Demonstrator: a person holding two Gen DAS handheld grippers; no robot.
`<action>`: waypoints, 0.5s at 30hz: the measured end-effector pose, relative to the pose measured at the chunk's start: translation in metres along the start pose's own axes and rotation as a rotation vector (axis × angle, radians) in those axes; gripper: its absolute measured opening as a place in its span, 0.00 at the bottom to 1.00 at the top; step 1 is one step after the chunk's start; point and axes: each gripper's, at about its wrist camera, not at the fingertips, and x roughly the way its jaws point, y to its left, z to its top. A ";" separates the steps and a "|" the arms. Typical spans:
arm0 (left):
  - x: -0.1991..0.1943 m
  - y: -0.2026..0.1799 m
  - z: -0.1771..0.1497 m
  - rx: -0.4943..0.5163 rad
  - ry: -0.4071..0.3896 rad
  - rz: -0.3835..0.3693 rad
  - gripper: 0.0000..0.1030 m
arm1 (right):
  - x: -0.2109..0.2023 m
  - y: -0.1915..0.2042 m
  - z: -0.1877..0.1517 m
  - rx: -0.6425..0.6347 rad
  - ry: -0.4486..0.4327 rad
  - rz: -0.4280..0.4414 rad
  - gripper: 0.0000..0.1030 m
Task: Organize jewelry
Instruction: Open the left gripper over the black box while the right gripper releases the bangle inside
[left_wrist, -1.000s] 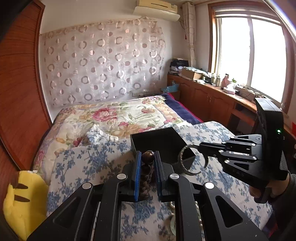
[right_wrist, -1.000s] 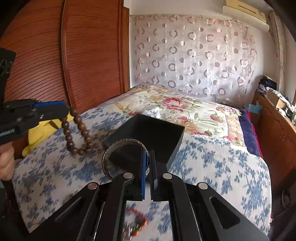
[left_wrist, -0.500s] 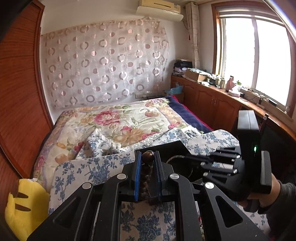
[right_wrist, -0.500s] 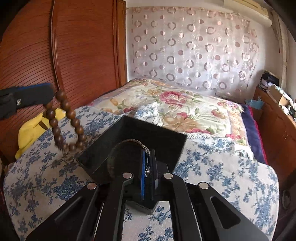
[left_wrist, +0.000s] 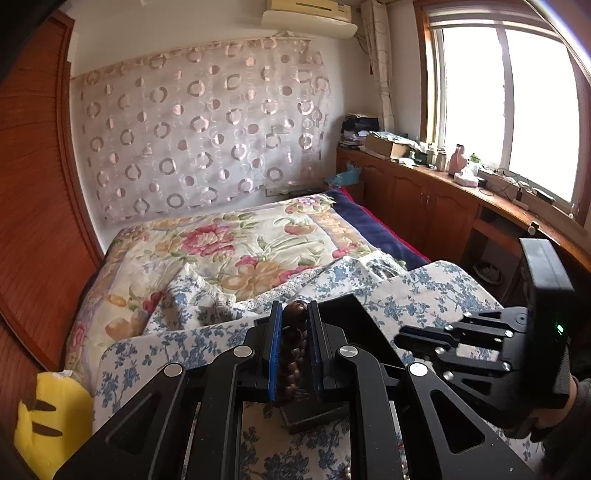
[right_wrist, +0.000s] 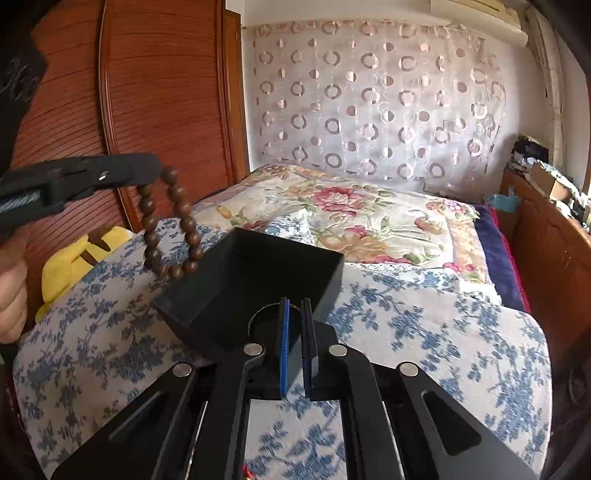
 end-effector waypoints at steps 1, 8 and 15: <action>0.002 -0.002 0.001 0.002 0.002 -0.002 0.12 | -0.001 -0.001 -0.002 -0.003 -0.001 -0.005 0.07; 0.018 -0.011 0.001 0.016 0.025 -0.005 0.12 | -0.017 -0.004 -0.015 0.006 -0.005 -0.006 0.07; 0.028 -0.016 -0.002 0.023 0.055 -0.005 0.12 | -0.029 -0.003 -0.019 0.014 -0.013 -0.004 0.07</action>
